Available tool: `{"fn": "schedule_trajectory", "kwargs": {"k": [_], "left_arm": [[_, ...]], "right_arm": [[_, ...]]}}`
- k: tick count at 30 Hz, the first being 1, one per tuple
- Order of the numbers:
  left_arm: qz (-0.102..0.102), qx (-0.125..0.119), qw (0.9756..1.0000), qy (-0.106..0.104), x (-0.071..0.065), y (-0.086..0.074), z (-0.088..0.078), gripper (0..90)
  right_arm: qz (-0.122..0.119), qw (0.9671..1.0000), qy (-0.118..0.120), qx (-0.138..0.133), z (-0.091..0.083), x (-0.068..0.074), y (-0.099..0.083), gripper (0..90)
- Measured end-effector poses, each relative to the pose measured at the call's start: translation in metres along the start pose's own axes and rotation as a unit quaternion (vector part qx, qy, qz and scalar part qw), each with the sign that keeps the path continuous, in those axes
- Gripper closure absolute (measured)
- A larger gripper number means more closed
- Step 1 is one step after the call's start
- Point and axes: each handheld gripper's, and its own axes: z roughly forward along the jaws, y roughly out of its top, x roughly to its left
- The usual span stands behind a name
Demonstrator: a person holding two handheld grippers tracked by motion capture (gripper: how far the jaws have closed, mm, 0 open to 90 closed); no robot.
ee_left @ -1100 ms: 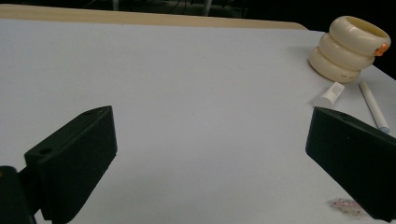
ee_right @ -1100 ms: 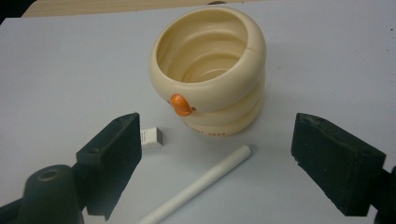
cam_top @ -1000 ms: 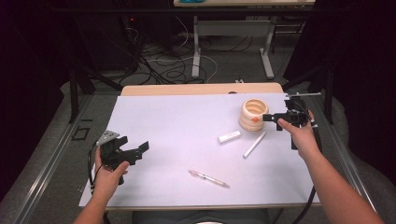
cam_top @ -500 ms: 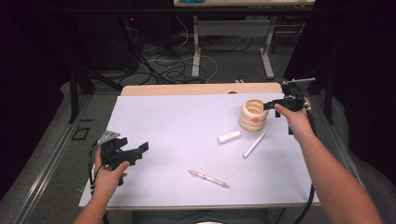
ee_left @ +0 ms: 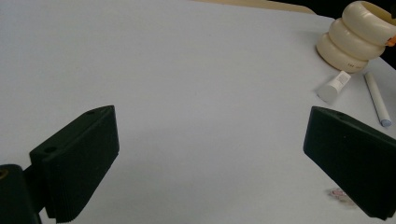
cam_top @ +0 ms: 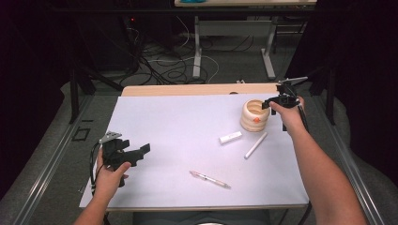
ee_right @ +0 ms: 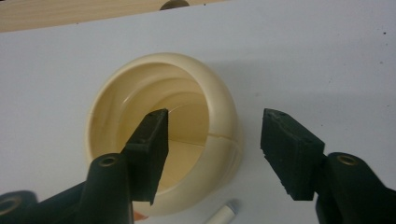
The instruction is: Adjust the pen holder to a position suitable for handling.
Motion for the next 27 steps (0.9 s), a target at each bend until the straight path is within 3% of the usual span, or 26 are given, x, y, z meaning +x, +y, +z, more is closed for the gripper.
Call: {"fn": "schedule_trajectory", "kwargs": {"k": [2, 4, 12, 14, 21, 22, 27], "left_arm": [[-0.001, 0.000, 1.0000, 0.001, 0.000, 0.000, 0.000, 3.3], [-0.004, 0.001, 1.0000, 0.001, 0.000, 0.000, 0.000, 3.2], [-0.006, 0.006, 1.0000, -0.004, 0.002, -0.001, 0.001, 1.9], [-0.003, 0.004, 0.9999, -0.012, 0.002, -0.001, 0.002, 0.2], [0.002, 0.019, 0.9996, -0.020, 0.001, -0.001, 0.002, 0.2], [0.000, 0.013, 0.9998, -0.017, 0.001, -0.002, 0.003, 0.2], [-0.002, 0.014, 0.9997, -0.019, 0.002, -0.003, 0.003, 0.2]], "right_arm": [[0.004, 1.0000, 0.001, 0.002, 0.002, -0.002, 0.001, 45.1], [0.023, 0.9997, 0.006, 0.009, 0.006, -0.006, 0.002, 48.9], [0.044, 0.9988, 0.009, 0.022, 0.011, -0.014, 0.003, 53.6], [0.062, 0.9972, 0.024, 0.035, 0.010, -0.016, 0.004, 56.0], [0.087, 0.9948, 0.036, 0.039, 0.013, -0.019, 0.003, 60.1], [0.099, 0.9929, 0.044, 0.048, 0.012, -0.019, 0.004, 60.7], [0.110, 0.9905, 0.055, 0.060, 0.013, -0.022, 0.004, 63.9]]}}
